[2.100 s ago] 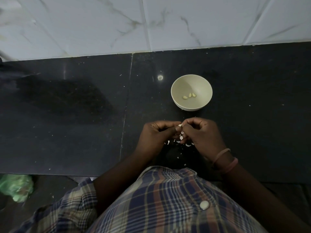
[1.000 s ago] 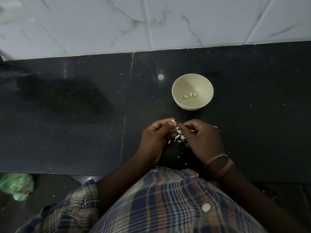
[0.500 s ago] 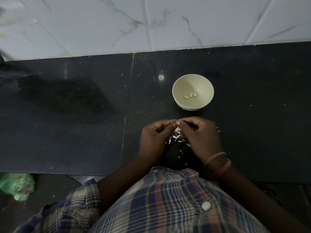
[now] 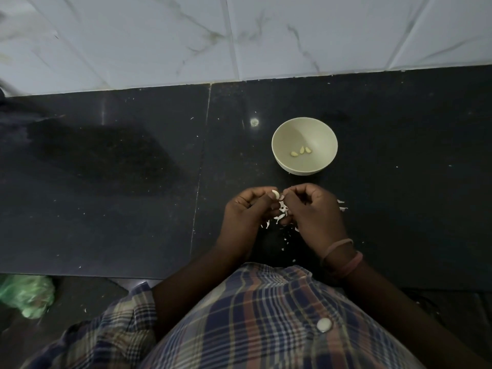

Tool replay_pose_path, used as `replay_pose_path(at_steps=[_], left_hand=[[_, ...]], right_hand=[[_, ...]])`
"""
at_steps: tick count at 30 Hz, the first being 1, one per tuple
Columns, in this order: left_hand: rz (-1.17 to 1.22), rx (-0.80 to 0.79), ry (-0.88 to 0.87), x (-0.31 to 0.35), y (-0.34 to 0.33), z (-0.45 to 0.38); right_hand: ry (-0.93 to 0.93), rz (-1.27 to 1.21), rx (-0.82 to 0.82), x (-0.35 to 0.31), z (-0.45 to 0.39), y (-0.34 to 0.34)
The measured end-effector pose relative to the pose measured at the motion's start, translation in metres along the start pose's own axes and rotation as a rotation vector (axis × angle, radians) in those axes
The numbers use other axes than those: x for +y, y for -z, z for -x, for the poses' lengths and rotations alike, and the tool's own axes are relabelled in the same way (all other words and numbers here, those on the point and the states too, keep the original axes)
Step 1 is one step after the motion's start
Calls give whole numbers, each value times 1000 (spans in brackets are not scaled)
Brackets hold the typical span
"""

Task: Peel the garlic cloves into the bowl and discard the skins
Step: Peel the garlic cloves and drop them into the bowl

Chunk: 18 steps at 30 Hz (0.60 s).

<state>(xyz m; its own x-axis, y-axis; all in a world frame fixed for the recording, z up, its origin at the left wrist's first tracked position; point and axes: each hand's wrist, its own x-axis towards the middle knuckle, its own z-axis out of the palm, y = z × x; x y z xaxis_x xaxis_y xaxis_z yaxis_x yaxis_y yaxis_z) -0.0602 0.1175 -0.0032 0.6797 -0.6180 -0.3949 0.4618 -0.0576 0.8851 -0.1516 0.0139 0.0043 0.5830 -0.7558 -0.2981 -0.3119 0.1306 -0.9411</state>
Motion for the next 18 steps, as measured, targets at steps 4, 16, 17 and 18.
replay_pose_path(at_steps=[4,16,17,18], left_hand=[[269,-59,156,3,-2,0],[436,-82,265,0,3,-2],[433,-83,258,0,3,-2],[426,-85,252,-1,4,-2]], right_hand=[[-14,-72,-4,-5,2,2],[331,509,15,13,6,18],[350,552,-13,14,6,17],[370,584,-27,15,6,16]])
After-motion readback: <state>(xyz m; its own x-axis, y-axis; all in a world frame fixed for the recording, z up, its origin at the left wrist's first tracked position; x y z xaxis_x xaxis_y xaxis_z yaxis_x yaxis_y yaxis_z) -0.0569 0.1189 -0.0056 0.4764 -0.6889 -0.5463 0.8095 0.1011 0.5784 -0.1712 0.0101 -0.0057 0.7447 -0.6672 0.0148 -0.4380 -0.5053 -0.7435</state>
